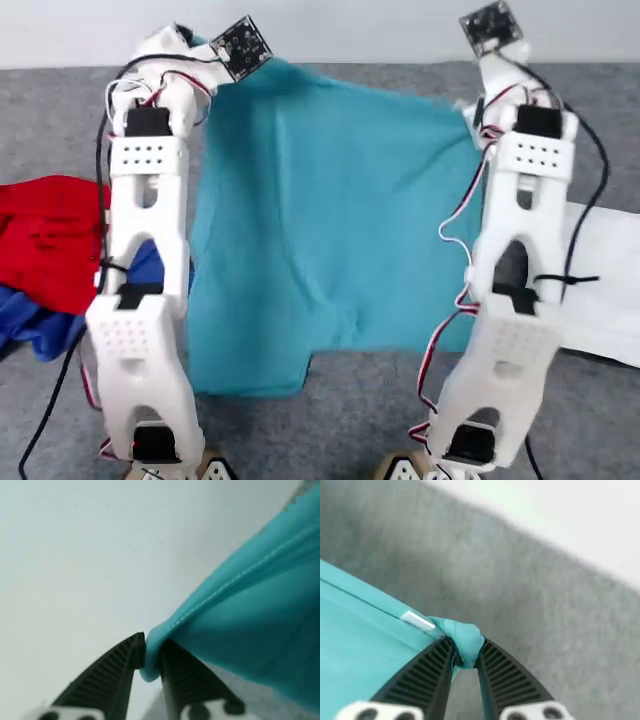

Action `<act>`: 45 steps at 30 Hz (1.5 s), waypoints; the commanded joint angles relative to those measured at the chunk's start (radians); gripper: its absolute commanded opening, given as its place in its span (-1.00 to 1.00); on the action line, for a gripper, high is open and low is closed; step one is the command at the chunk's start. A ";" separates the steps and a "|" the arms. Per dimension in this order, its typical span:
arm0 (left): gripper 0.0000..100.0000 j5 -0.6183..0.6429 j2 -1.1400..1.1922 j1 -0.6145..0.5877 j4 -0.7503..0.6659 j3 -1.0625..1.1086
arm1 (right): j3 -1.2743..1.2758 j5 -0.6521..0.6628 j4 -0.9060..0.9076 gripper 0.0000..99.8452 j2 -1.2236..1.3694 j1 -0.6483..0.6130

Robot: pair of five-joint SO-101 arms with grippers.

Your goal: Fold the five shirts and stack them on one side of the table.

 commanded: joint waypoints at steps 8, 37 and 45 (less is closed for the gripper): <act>-0.97 -0.051 0.348 -0.014 -0.037 -0.599 | -0.586 0.068 -0.015 -0.98 0.288 -0.044; -0.97 0.026 0.106 -0.006 1.111 -0.722 | -0.821 0.075 0.776 -0.98 0.300 -0.025; -0.97 -0.048 -0.362 0.020 1.106 0.067 | -0.210 0.077 0.771 -0.98 -0.073 -0.030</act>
